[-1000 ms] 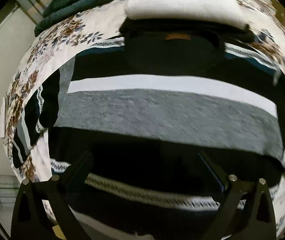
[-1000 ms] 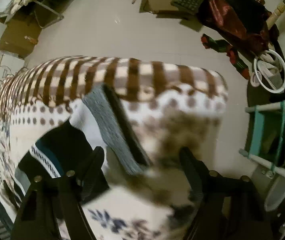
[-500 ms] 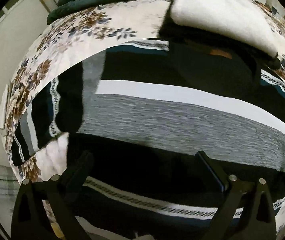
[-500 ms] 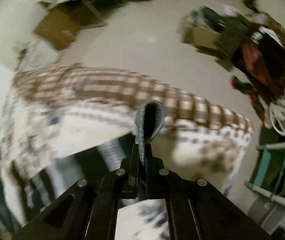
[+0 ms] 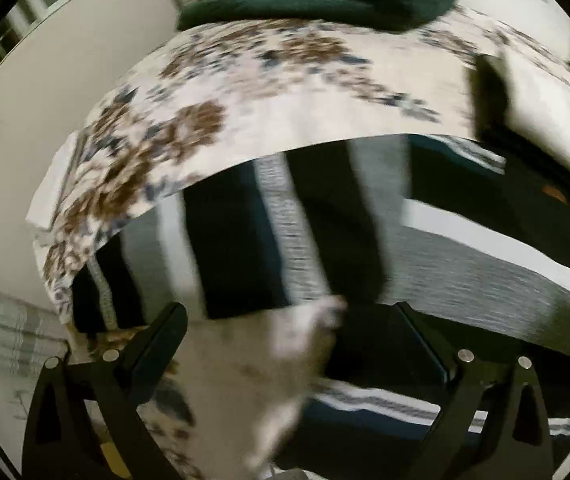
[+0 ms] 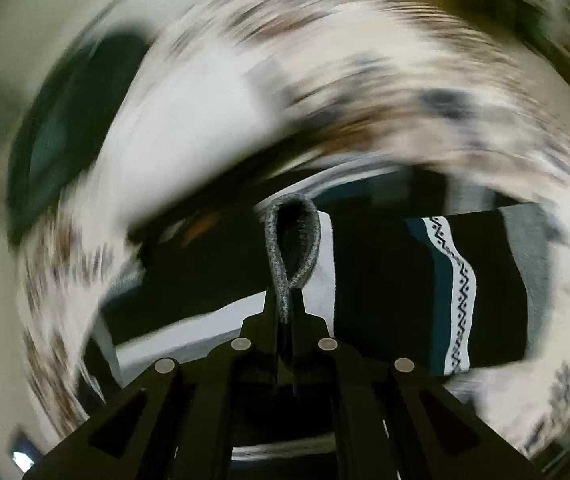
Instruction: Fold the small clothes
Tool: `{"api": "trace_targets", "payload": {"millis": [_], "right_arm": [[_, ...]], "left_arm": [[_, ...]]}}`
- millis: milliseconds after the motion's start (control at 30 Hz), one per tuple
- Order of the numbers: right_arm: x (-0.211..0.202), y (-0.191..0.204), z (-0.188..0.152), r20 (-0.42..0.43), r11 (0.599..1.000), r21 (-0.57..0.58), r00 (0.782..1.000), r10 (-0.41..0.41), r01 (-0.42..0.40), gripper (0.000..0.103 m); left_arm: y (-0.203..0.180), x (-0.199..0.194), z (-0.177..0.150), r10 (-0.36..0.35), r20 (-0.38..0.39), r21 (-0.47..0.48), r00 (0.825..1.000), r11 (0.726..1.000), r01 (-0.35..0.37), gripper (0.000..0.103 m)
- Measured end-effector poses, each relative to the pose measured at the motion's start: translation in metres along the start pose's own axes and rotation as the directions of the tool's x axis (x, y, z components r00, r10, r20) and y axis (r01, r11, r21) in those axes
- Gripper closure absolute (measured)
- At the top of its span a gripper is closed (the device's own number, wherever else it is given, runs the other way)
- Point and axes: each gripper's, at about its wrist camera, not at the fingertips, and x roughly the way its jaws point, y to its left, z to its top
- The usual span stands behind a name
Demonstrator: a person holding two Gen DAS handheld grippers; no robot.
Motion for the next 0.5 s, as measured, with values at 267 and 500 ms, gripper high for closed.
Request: {"api": "trace_targets", "payload": {"millis": [267,500], "right_arm": [[0.099,0.183,-0.063,-0.115,0.946,-0.325,0.992,-0.048,0.008,0.099],[0.126,0.222,-0.088,-0.135,0.915,-0.401,0.985,-0.106,0.043,0.099]], "left_arm": [[0.076,0.032,-0.012,0.051,-0.054,-0.108,0.997,0.992,-0.057,0.000],[0.109,0.047,-0.014,0.048,-0.073,-0.165,0.996,0.984,-0.060,0.000]]}}
